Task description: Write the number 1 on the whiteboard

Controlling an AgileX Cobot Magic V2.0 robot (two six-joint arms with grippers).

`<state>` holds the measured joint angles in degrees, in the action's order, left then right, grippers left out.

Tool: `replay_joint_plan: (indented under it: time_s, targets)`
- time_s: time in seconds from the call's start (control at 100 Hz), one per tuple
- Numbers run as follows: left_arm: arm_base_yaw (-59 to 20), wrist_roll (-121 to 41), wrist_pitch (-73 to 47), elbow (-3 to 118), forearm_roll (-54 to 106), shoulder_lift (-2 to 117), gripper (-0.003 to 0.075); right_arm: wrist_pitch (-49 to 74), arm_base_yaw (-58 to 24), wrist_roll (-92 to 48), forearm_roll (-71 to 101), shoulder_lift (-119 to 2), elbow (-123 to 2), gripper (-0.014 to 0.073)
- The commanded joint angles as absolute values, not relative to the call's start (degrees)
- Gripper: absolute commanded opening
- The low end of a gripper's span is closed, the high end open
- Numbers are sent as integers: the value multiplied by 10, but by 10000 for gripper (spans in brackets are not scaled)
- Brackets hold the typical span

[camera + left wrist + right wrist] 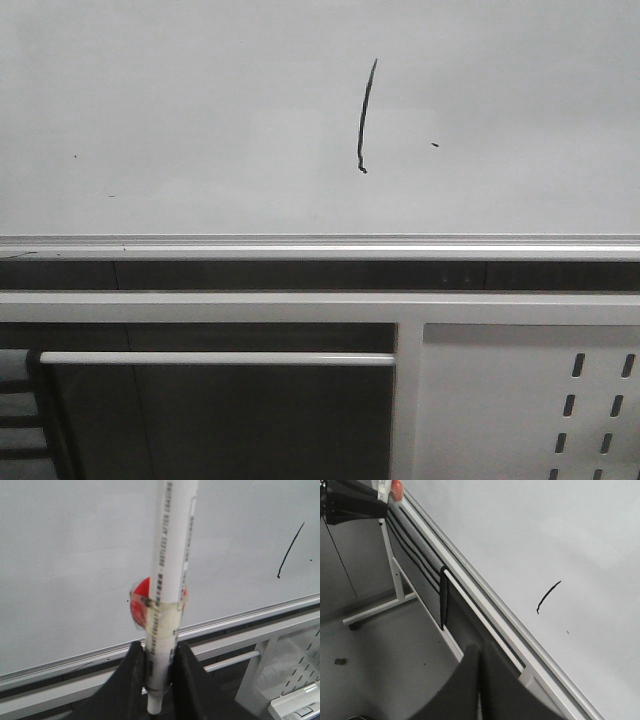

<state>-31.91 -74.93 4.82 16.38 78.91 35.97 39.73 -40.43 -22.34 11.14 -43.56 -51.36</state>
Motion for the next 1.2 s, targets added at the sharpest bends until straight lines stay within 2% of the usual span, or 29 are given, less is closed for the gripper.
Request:
replay_joint_plan:
  time_s: [0.0,0.24,0.43,0.6,0.76,0.95,1.19]
  targets:
    - [-319,-744,56,181,791,378,-18,346,-401,-221,116,-429,-528,-61]
    - [-347,-744,62,219,767,458,-18,345,-401,-221,118,-429,-528,-61]
    - [-411,-727,145,251,757,511,-18,345,-401,-221,118,-429,-528,-61]
    - [-474,-578,212,253,644,547,-18,346,-401,-221,118,-429,-528,-61]
    - [-531,-432,333,253,538,590,-18,346,-401,-221,118,-429,-528,-61]
    - [-549,-369,358,253,522,642,-18,347,-401,-221,118,-429,-528,-61]
    - [-567,-254,470,253,452,704,-18,347,-401,-221,118,-429,-528,-61]
